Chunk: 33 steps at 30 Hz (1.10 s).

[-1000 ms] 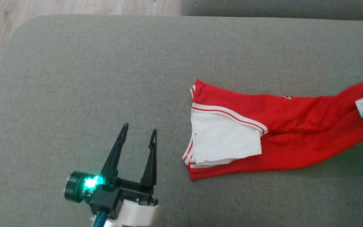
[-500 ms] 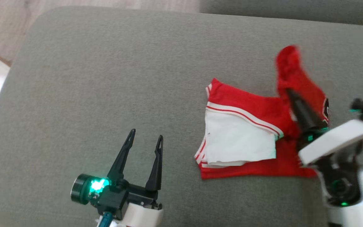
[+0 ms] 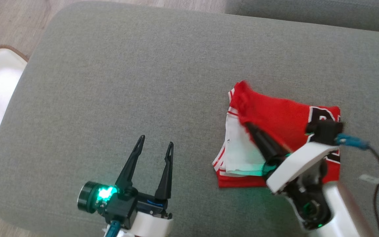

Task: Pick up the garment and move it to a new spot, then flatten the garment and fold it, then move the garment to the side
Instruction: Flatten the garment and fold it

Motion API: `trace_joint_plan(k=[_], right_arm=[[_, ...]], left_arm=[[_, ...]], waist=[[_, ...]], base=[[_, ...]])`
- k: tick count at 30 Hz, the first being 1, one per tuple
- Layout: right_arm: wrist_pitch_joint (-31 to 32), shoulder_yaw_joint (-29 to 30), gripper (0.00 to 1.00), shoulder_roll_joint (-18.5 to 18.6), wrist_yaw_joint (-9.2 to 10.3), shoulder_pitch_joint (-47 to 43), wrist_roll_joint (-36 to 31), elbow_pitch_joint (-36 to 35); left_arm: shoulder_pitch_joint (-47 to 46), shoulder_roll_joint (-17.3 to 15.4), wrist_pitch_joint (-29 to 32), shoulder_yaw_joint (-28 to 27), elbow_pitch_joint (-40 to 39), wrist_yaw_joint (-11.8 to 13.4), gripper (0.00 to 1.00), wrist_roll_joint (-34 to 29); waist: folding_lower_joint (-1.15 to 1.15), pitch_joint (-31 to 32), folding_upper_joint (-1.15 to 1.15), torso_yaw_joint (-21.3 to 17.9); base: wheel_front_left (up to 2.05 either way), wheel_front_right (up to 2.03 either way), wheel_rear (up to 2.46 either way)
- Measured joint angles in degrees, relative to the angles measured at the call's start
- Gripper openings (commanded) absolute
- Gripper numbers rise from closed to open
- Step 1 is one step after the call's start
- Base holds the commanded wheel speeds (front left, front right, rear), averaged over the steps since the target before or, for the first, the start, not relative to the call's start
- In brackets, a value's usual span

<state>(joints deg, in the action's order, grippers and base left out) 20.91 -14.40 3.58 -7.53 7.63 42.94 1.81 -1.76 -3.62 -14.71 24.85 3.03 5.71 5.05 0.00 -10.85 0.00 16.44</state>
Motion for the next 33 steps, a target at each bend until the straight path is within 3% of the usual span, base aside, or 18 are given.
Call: trace_joint_plan(k=[1,2,3,4,5,6,12,21,27,33], right_arm=[[-0.52,-0.96,0.15,-0.02,0.00,0.00,0.35,0.92],[-0.92,-1.96,0.20,-0.01,0.00,0.01,0.75,1.80],[-1.30,-2.79,0.56,-0.01,0.00,0.01,1.07,2.74],[-1.53,-3.72,0.56,-0.01,0.00,0.01,1.12,3.61],[-2.08,-4.55,0.89,-0.01,0.00,0.01,1.13,4.43],[-2.58,-5.35,1.00,-0.01,0.00,0.01,1.38,5.02],[-7.09,-6.97,1.00,-0.03,0.00,-0.06,1.36,5.08],[-20.63,1.41,1.00,4.33,0.00,-3.44,-7.28,1.88],[-31.94,6.79,1.00,8.65,0.00,-8.49,-15.56,4.92],[-35.13,10.69,1.00,8.58,0.00,-10.37,-23.23,10.79]], left_arm=[[0.00,0.07,0.00,0.00,0.01,0.00,1.00,0.00],[0.00,0.11,0.00,0.00,0.09,-0.01,1.00,0.00],[0.00,0.18,0.00,0.00,0.26,-0.15,1.00,0.00],[0.00,0.23,0.00,0.00,0.37,-0.18,1.00,0.00],[0.00,0.25,0.00,-0.01,0.44,-0.18,1.00,0.00],[0.00,0.26,0.00,-0.02,0.51,-0.20,1.00,0.00],[0.09,0.32,0.00,-0.81,0.81,-0.22,1.00,0.01],[3.50,0.38,0.00,-4.61,0.75,-0.18,1.00,2.26],[5.21,0.36,0.00,-6.72,0.80,-0.20,1.00,3.16],[6.97,0.40,0.00,-8.14,1.93,-0.23,1.00,3.56]], waist=[[0.00,0.03,0.00,-0.02],[0.00,0.08,0.00,-0.05],[0.00,0.17,0.00,-0.08],[0.00,0.29,0.00,-0.14],[0.00,0.47,0.00,-0.24],[0.00,0.69,0.00,-0.36],[0.00,2.86,0.00,-1.41],[-0.01,7.47,0.00,-3.48],[-0.01,10.72,0.00,-5.49],[-0.01,12.81,0.00,-7.85]], base=[[0.00,0.00,0.00],[0.00,0.00,0.00],[0.00,0.00,0.00],[0.00,0.00,0.00],[0.00,0.00,0.00],[0.00,0.00,0.00],[0.00,0.00,0.00],[0.00,0.00,0.00],[0.00,0.00,0.00],[0.00,0.00,0.00]])
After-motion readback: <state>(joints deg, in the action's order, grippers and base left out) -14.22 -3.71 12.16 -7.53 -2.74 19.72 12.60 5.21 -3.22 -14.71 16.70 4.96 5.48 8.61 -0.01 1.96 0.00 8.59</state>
